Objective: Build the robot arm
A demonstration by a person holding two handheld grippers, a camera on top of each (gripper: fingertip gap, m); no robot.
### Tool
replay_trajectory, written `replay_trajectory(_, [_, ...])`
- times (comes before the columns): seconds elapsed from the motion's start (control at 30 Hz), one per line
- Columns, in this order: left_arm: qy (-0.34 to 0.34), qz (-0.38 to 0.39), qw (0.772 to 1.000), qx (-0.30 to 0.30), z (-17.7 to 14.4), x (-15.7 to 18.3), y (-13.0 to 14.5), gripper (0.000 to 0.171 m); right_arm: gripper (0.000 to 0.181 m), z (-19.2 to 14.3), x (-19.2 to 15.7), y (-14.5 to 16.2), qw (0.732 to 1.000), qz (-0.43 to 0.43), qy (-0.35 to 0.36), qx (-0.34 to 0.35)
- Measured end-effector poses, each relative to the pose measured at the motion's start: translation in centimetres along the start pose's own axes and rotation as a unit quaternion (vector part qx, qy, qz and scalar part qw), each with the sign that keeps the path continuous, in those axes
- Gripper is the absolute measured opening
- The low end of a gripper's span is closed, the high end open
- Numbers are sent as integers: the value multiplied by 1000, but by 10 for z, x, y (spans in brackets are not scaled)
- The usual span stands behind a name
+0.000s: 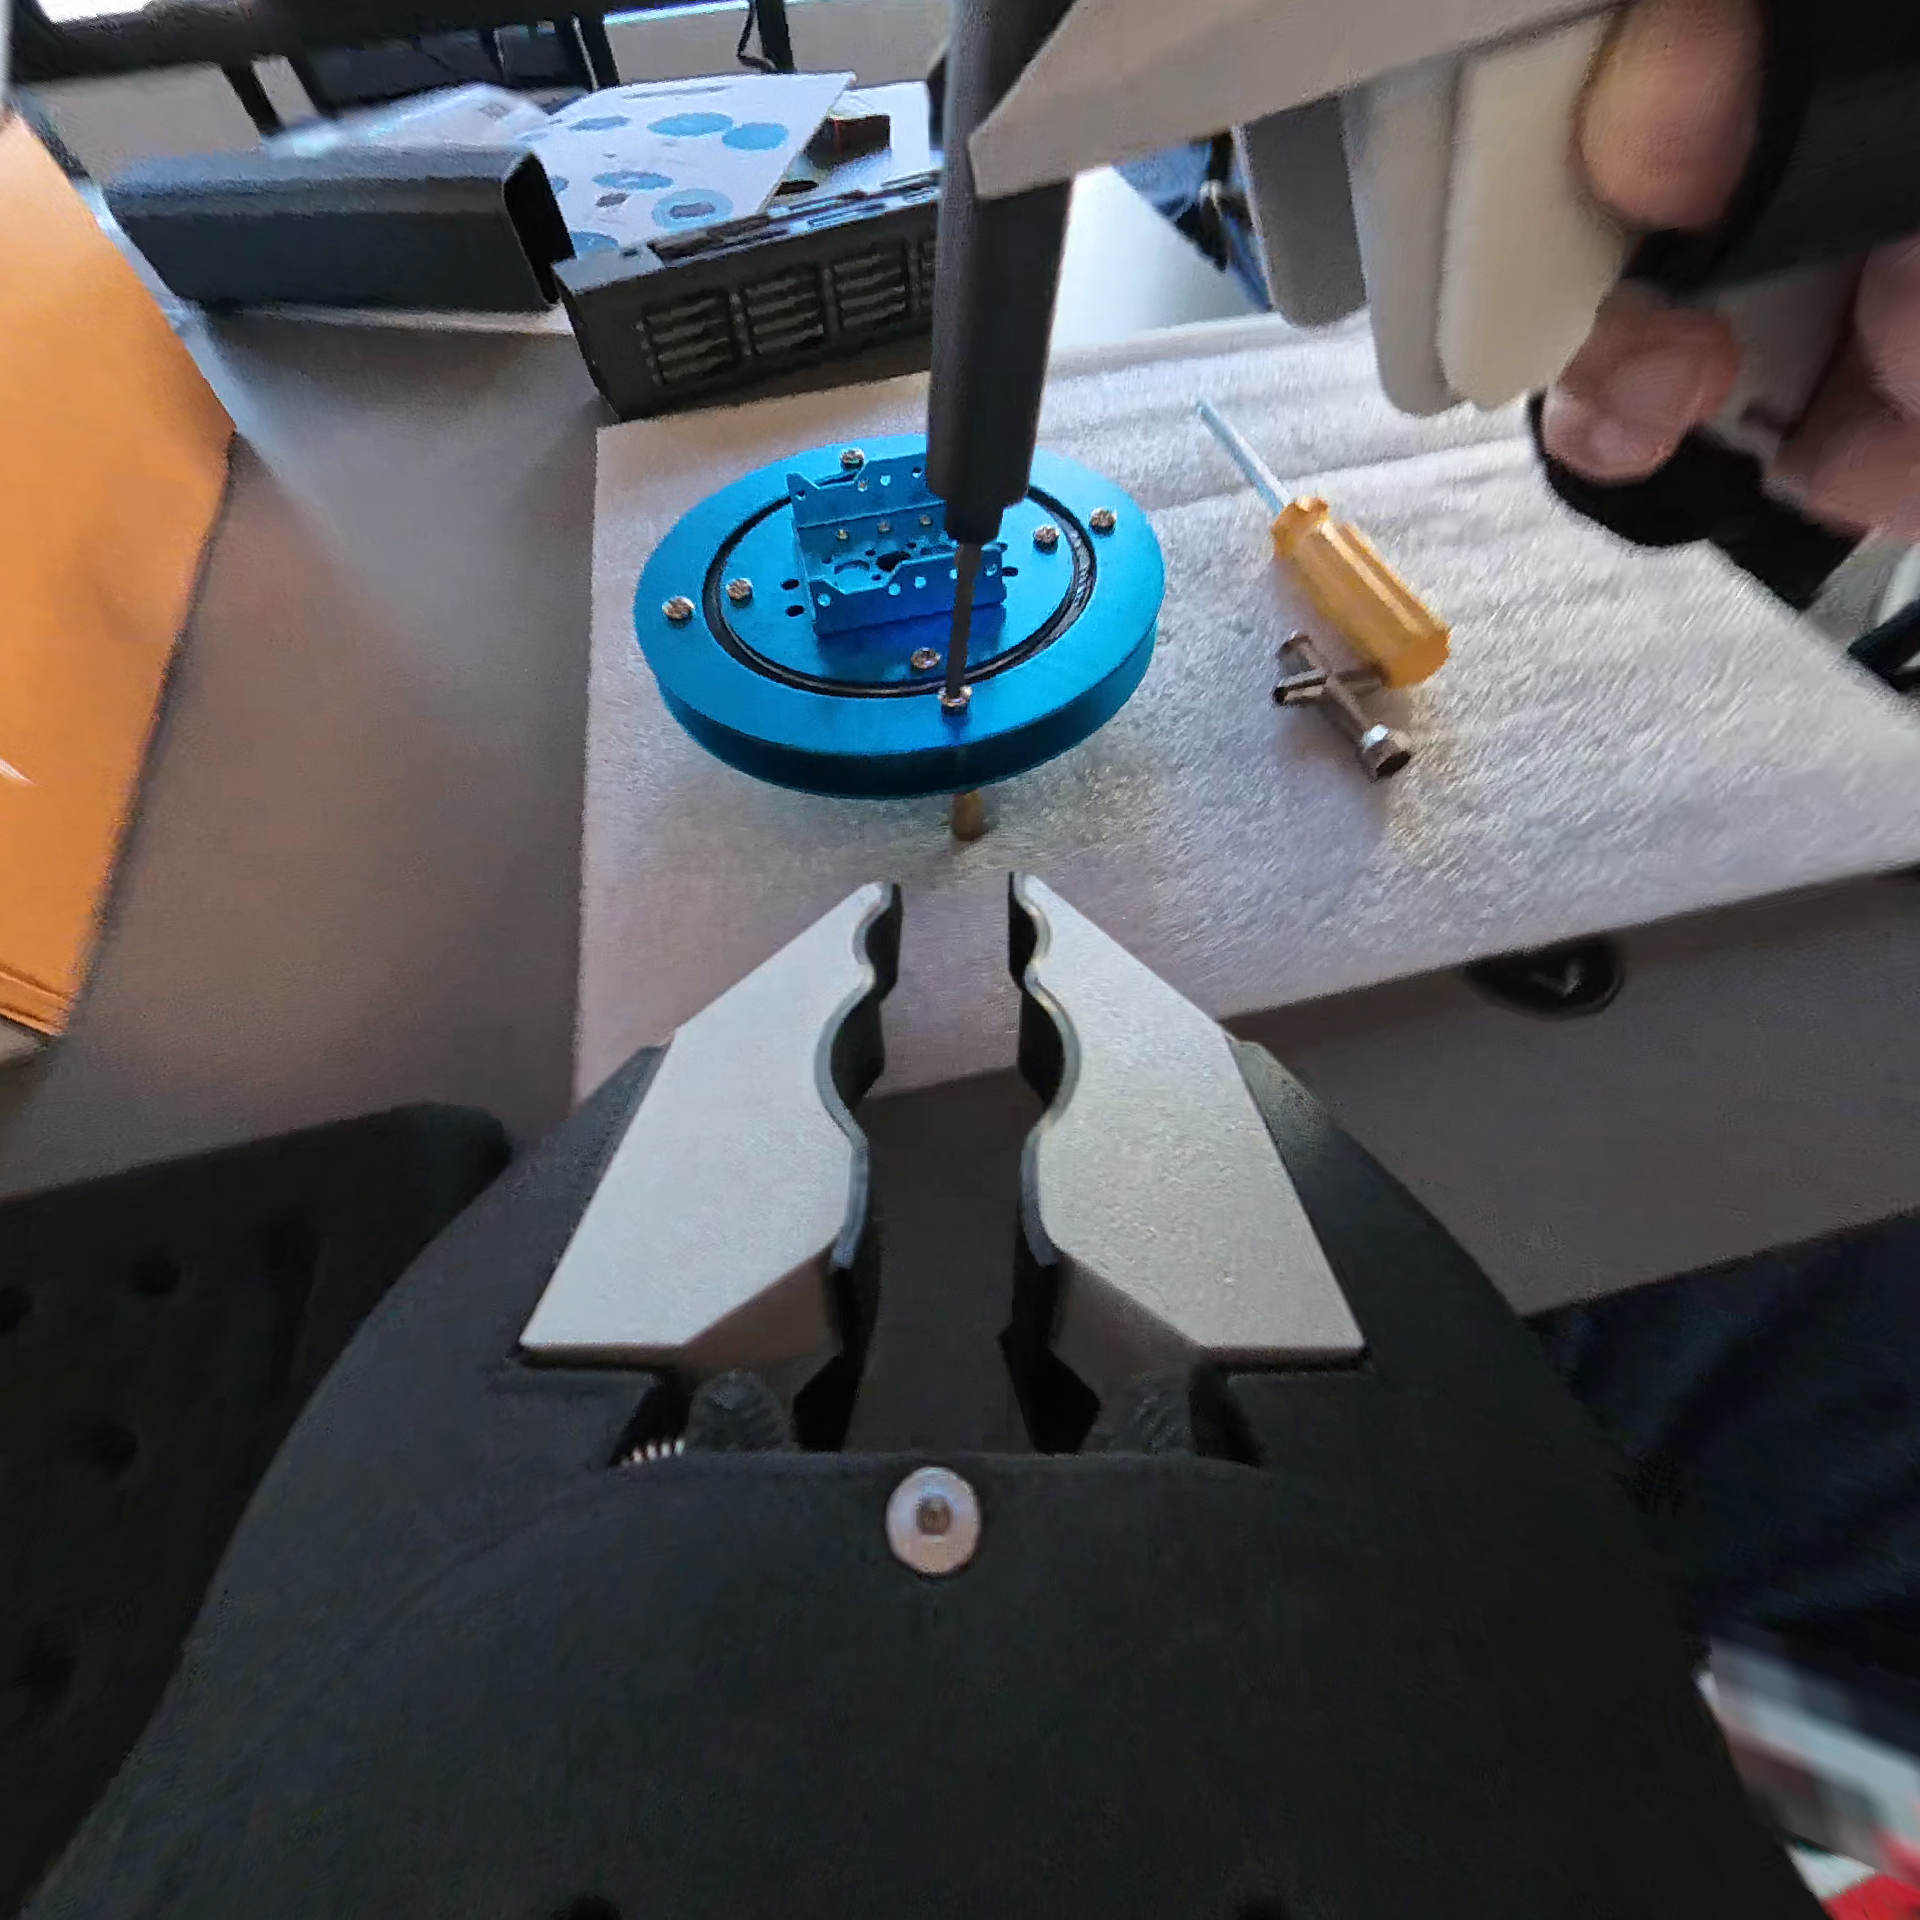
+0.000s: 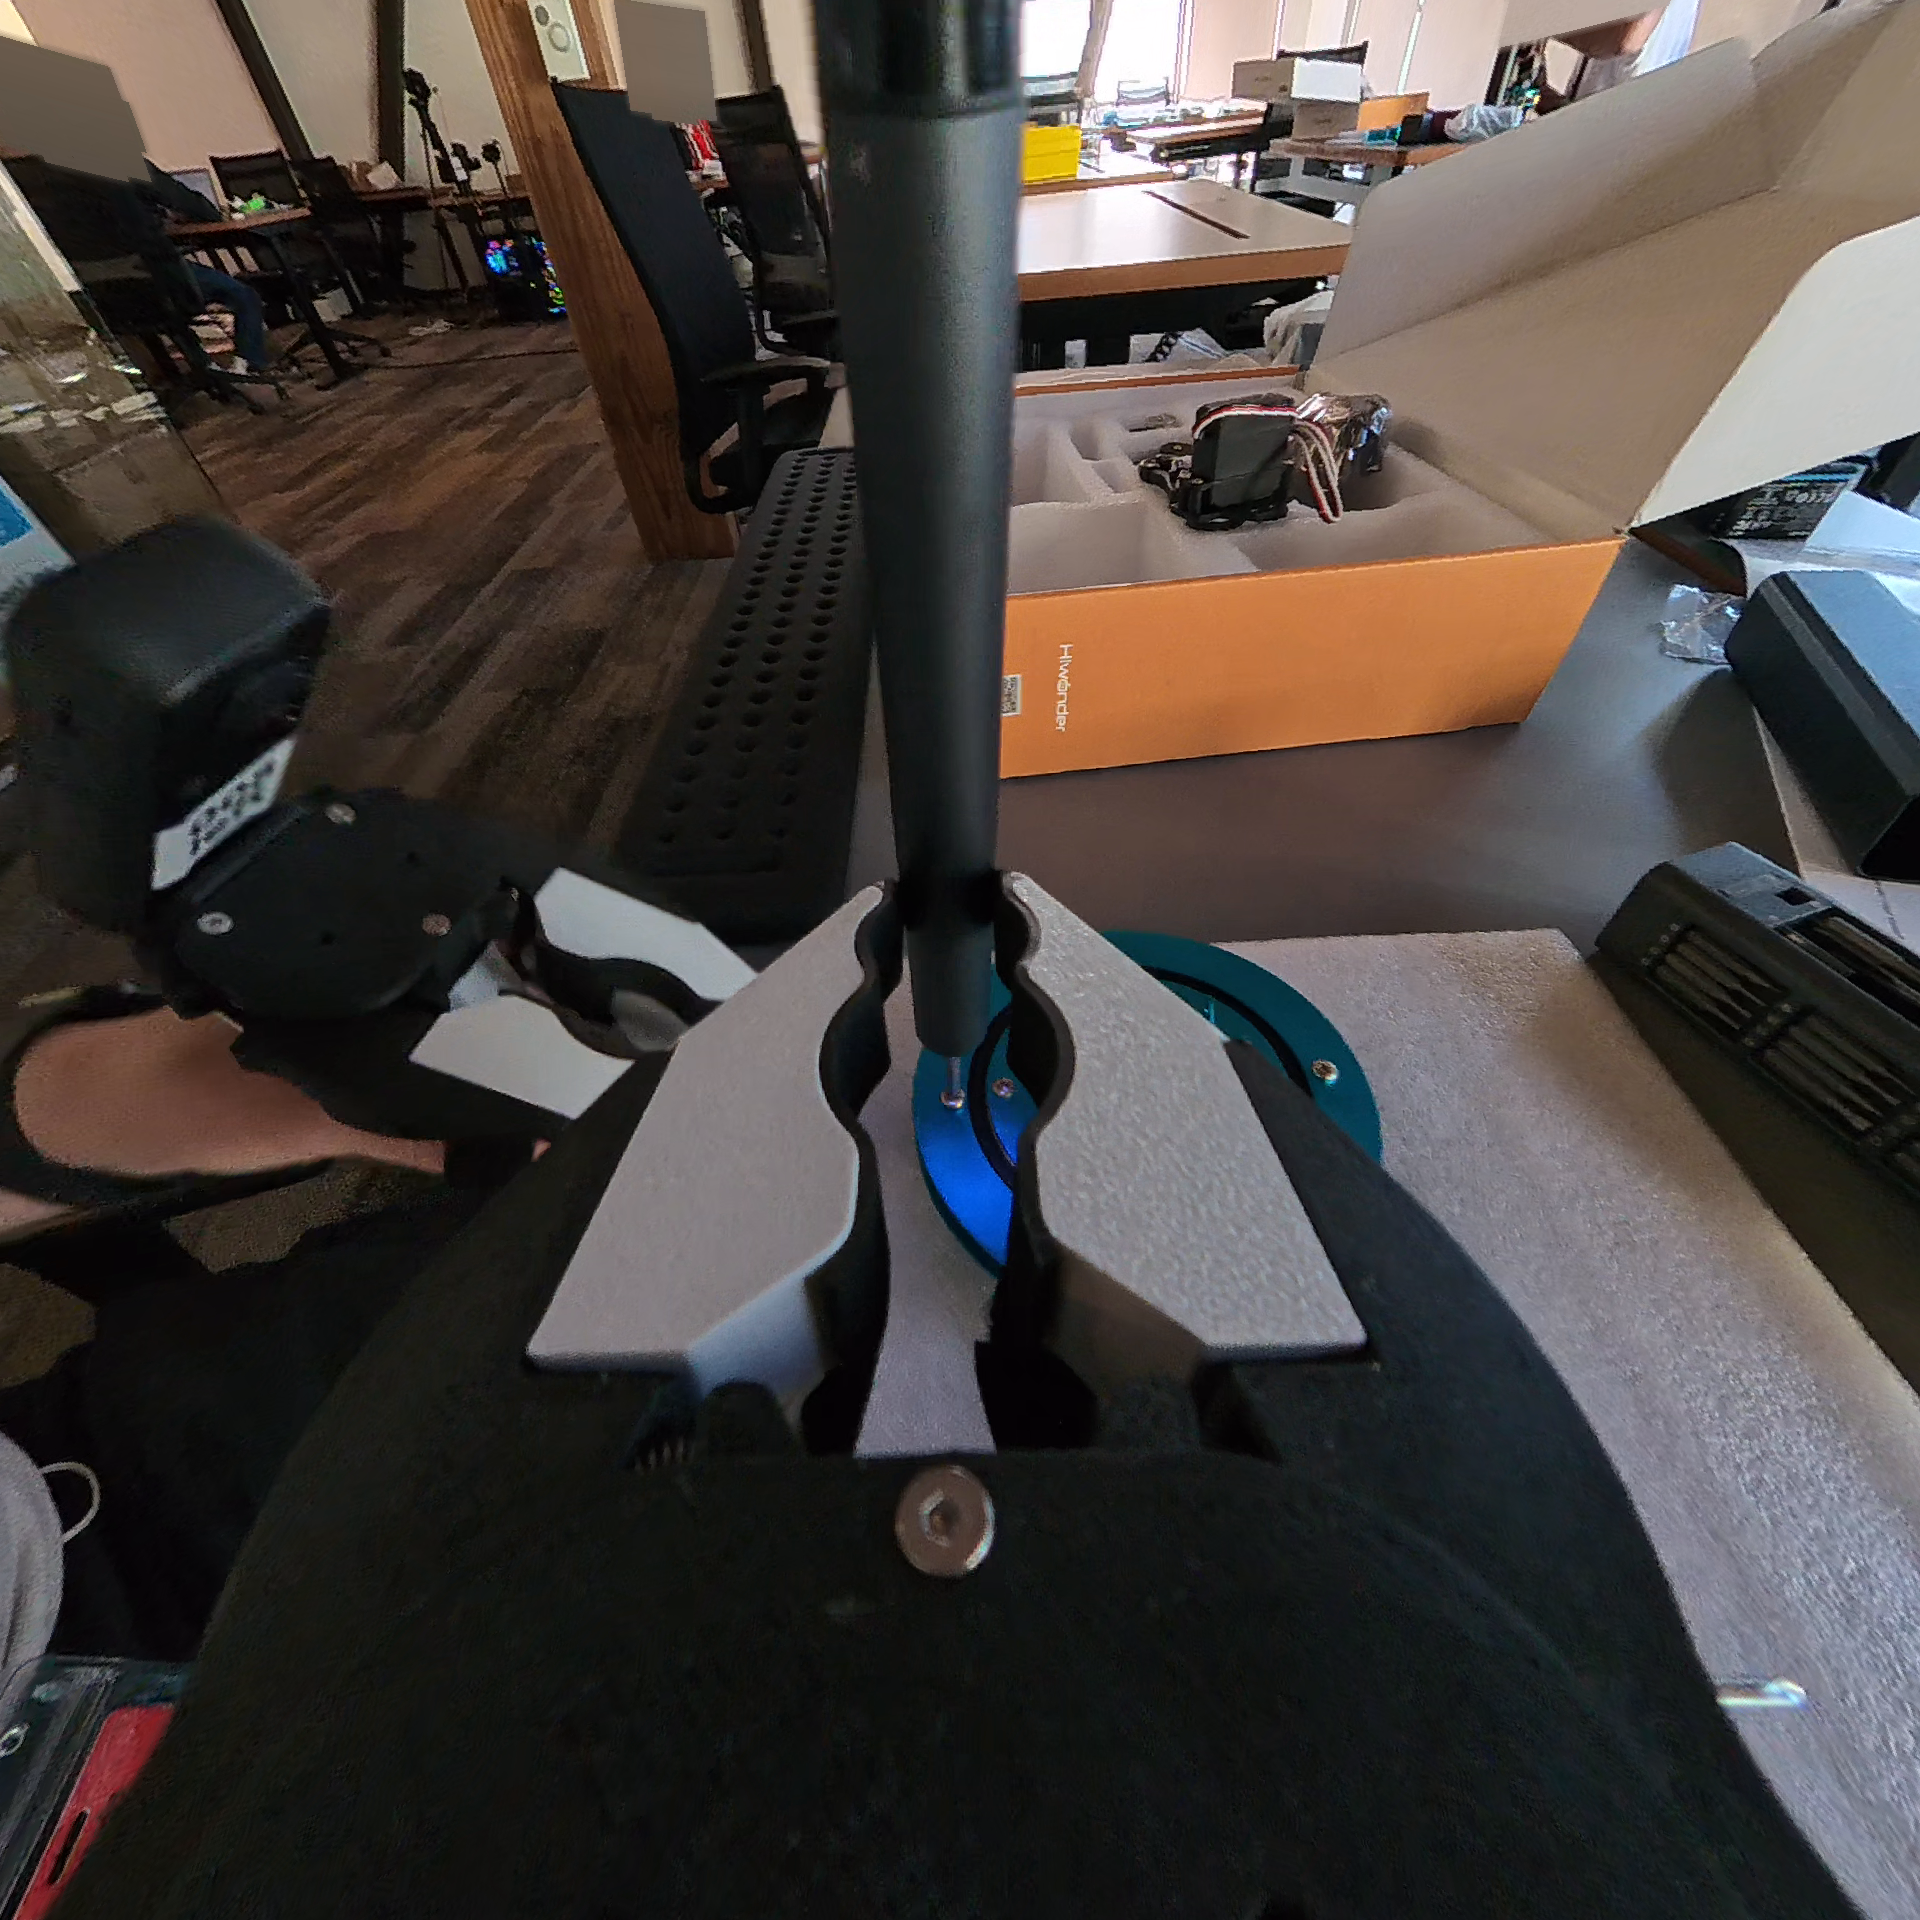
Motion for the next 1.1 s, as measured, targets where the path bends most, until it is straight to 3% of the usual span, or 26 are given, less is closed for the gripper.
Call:
replay_trajectory(0.07, [-5,95,995,2,-4,-10,-8,23,16,-2,3,0,1000,-5,10,-1])
replay_trajectory(0.17, [7,269,963,33,-3,-17,-25,27,16,-2,3,0,1000,1,6,0])
replay_trajectory(0.23, [54,367,928,39,4,-11,-24,30,16,-2,4,0,1000,3,8,0])
replay_trajectory(0.33, [66,516,853,45,13,-12,-23,34,16,-1,4,0,1000,3,10,-5])
replay_trajectory(0.4, [85,570,817,39,18,-12,-18,35,16,-1,4,0,1000,2,12,-7])
replay_trajectory(0.47, [100,592,799,24,23,-15,-10,41,16,-1,3,0,1000,3,13,-7])
replay_trajectory(0.67, [79,676,730,58,33,-16,-7,16,16,0,3,0,1000,6,14,-7])
replay_trajectory(0.7, [75,681,726,65,34,-17,-7,15,16,1,3,-1,1000,5,14,-8])
replay_trajectory(0.83, [73,652,751,76,35,-17,-8,16,16,2,3,-1,1000,0,16,-17])
replay_trajectory(1.1, [70,648,754,87,35,-13,-19,13,16,5,7,-12,1000,0,16,-18])
Point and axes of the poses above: each gripper's, where its closed fingertips meet, z out along the fingers, y out of its underside, x = y × z across the jaws, the point moved 3 cm from there along -z, back along the fingers, and after that the axes turned 10 degrees about x, right-handed, at the moved point
